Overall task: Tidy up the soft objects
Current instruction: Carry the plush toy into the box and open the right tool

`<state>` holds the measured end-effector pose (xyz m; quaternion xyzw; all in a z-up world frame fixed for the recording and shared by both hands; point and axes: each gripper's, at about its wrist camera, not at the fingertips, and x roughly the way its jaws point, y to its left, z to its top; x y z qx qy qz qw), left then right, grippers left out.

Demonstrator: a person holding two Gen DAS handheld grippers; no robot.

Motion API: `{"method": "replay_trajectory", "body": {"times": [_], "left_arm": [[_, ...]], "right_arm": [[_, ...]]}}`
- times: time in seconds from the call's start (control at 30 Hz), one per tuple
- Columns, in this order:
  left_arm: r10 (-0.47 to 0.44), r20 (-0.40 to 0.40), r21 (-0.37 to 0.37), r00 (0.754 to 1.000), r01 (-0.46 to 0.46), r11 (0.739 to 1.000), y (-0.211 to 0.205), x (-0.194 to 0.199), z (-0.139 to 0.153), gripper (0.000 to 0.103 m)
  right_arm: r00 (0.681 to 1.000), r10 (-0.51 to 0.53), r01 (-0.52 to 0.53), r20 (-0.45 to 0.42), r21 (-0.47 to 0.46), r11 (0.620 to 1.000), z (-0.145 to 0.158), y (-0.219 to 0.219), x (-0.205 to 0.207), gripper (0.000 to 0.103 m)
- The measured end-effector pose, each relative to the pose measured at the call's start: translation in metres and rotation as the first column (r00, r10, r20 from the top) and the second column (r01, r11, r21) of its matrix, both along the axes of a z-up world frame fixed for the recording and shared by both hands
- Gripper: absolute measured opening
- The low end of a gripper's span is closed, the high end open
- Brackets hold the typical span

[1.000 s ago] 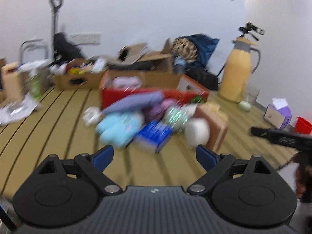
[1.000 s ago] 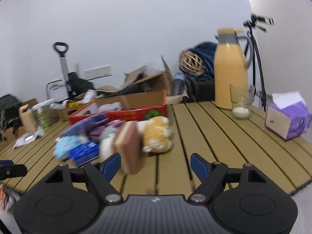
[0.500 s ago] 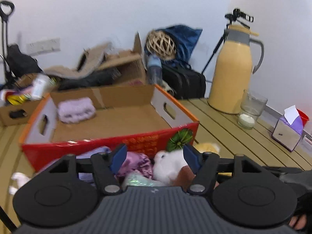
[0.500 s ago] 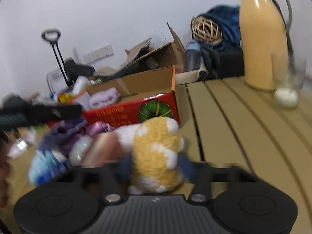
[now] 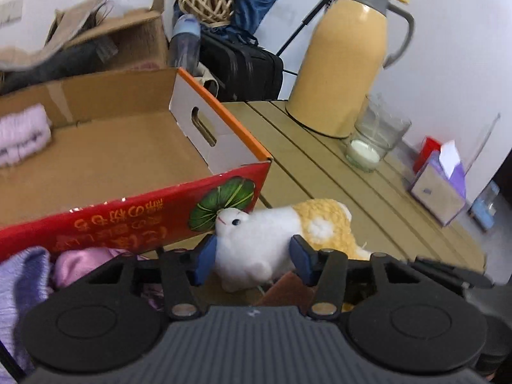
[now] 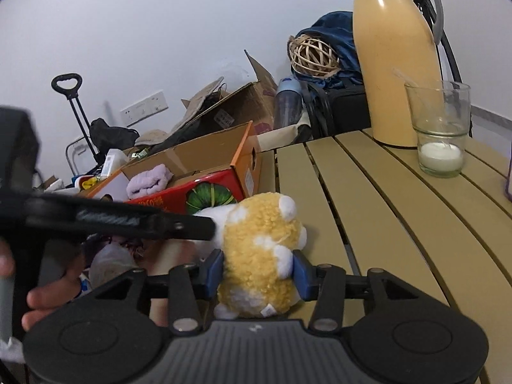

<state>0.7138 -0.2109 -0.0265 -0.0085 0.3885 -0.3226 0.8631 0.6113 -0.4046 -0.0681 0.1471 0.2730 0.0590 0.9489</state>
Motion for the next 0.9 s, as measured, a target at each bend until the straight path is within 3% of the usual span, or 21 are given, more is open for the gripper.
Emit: {"method": "replay_trajectory", "body": {"times": [0.07,0.27,0.47,0.67,0.9], "left_arm": [[0.003,-0.005,-0.025,1.0,-0.003,1.0,0.003,0.0,0.002,0.044],[0.021,0.081,-0.059,0.997,-0.016,0.998,0.015,-0.031,0.045,0.043],[0.086,0.186,-0.115,0.979,-0.065,0.991,0.049,-0.105,0.09,0.042],[0.176,0.187,-0.185,0.966,-0.141,0.973,0.093,-0.167,0.101,0.037],[0.226,0.196,-0.227,0.954,-0.18,0.957,0.118,-0.191,0.111,0.037]], "right_arm": [[1.0,-0.009,0.009,0.002,0.016,1.0,0.002,-0.004,-0.001,0.041],[0.997,-0.017,0.014,0.074,0.037,0.999,0.027,-0.008,-0.019,0.04],[0.989,0.042,-0.045,0.144,0.018,0.999,0.075,0.011,-0.056,0.04],[0.978,0.152,-0.156,0.144,0.015,0.988,0.107,0.036,-0.102,0.04],[0.968,0.214,-0.215,0.132,-0.008,0.977,0.12,0.069,-0.129,0.04]]}}
